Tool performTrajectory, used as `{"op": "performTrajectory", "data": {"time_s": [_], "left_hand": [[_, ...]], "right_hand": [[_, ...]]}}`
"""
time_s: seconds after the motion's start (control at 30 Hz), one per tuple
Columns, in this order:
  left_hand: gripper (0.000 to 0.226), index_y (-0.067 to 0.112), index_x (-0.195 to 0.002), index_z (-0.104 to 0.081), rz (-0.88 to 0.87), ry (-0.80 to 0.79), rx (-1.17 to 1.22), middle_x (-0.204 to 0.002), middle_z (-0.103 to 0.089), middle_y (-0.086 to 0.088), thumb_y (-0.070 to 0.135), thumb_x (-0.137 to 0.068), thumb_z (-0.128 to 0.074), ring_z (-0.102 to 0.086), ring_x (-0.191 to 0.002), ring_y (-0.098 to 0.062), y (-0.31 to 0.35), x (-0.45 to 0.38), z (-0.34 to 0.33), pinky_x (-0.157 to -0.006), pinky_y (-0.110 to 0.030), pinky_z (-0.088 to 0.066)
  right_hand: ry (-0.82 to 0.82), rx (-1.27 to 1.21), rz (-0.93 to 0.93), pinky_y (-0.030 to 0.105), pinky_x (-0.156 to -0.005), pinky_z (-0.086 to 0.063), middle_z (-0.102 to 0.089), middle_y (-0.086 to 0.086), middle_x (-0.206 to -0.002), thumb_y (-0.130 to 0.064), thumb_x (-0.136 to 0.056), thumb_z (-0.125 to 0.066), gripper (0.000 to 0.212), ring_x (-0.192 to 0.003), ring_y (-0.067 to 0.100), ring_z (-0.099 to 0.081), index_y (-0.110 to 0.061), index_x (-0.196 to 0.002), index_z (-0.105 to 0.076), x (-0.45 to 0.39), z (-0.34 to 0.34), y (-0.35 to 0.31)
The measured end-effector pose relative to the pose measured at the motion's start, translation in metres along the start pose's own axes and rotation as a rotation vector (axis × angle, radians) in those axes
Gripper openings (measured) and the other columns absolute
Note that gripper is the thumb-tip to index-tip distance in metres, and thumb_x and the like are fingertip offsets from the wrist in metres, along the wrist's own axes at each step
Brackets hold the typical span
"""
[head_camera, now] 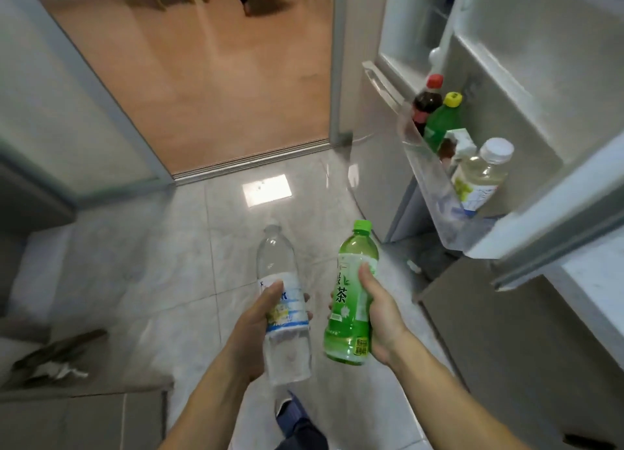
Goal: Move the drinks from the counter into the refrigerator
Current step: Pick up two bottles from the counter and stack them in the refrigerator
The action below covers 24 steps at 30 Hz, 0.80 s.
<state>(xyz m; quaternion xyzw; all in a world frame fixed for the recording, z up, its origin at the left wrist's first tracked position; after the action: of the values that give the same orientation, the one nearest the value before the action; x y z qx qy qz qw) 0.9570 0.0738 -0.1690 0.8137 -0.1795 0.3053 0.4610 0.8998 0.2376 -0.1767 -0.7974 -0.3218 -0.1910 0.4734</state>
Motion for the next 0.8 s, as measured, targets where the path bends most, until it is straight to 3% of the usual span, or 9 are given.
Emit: {"op": "performTrajectory", "data": {"time_s": [0.2, 0.27, 0.43, 0.63, 0.8], "left_hand": [[0.068, 0.01, -0.13, -0.055, -0.154, 0.073, -0.054, -0.106, -0.072, -0.022, 0.038, -0.073, -0.079, -0.072, -0.088, -0.034, 0.082, -0.018, 0.052, -0.069, -0.04, -0.059], [0.072, 0.013, -0.128, -0.055, -0.158, 0.085, -0.074, -0.103, -0.073, -0.02, 0.041, -0.067, -0.081, -0.072, -0.087, -0.033, 0.102, -0.031, 0.06, -0.069, -0.04, -0.059], [0.061, 0.009, -0.123, -0.059, -0.14, 0.111, -0.107, -0.098, -0.074, -0.016, 0.043, -0.074, -0.069, -0.073, -0.082, -0.027, 0.142, -0.081, 0.069, -0.065, -0.035, -0.059], [0.061, 0.013, -0.119, -0.062, -0.129, 0.149, -0.17, -0.101, -0.075, -0.014, 0.054, -0.074, -0.064, -0.073, -0.085, -0.027, 0.21, -0.163, 0.062, -0.066, -0.035, -0.06], [0.061, 0.014, -0.126, -0.059, -0.118, 0.118, -0.202, -0.102, -0.074, -0.014, 0.051, -0.077, -0.062, -0.072, -0.085, -0.027, 0.276, -0.224, 0.039, -0.065, -0.035, -0.059]], "right_hand": [[-0.057, 0.041, -0.002, 0.04, -0.07, -0.055, -0.064, 0.017, -0.088, -0.061, -0.077, -0.066, 0.077, -0.071, 0.03, -0.064, -0.001, -0.125, -0.056, -0.059, -0.083, -0.013], [-0.055, 0.052, 0.002, 0.042, -0.073, -0.054, -0.062, 0.02, -0.091, -0.059, -0.079, -0.064, 0.082, -0.073, 0.031, -0.063, 0.003, -0.13, -0.052, -0.076, -0.096, -0.02], [-0.048, 0.06, -0.002, 0.044, -0.076, -0.054, -0.063, 0.02, -0.094, -0.059, -0.079, -0.061, 0.082, -0.076, 0.031, -0.064, 0.003, -0.133, -0.051, -0.13, -0.114, -0.046], [-0.009, 0.028, 0.002, 0.04, -0.071, -0.056, -0.066, 0.016, -0.088, -0.06, -0.079, -0.061, 0.076, -0.074, 0.028, -0.065, -0.001, -0.128, -0.055, -0.217, -0.132, -0.098], [-0.024, -0.019, 0.03, 0.041, -0.069, -0.058, -0.069, 0.014, -0.088, -0.061, -0.08, -0.061, 0.065, -0.074, 0.028, -0.069, -0.008, -0.118, -0.061, -0.278, -0.144, -0.159]]}}
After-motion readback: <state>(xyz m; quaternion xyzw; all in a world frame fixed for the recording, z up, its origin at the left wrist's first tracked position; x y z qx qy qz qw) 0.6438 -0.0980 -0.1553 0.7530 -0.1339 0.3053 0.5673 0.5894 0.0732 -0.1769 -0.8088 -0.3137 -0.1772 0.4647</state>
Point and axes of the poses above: each hand's wrist, its own x-axis away from the middle knuckle, its own z-axis out of the back of the hand, y = z × x, the point moved 8 cm from there along -x, towards the middle knuckle
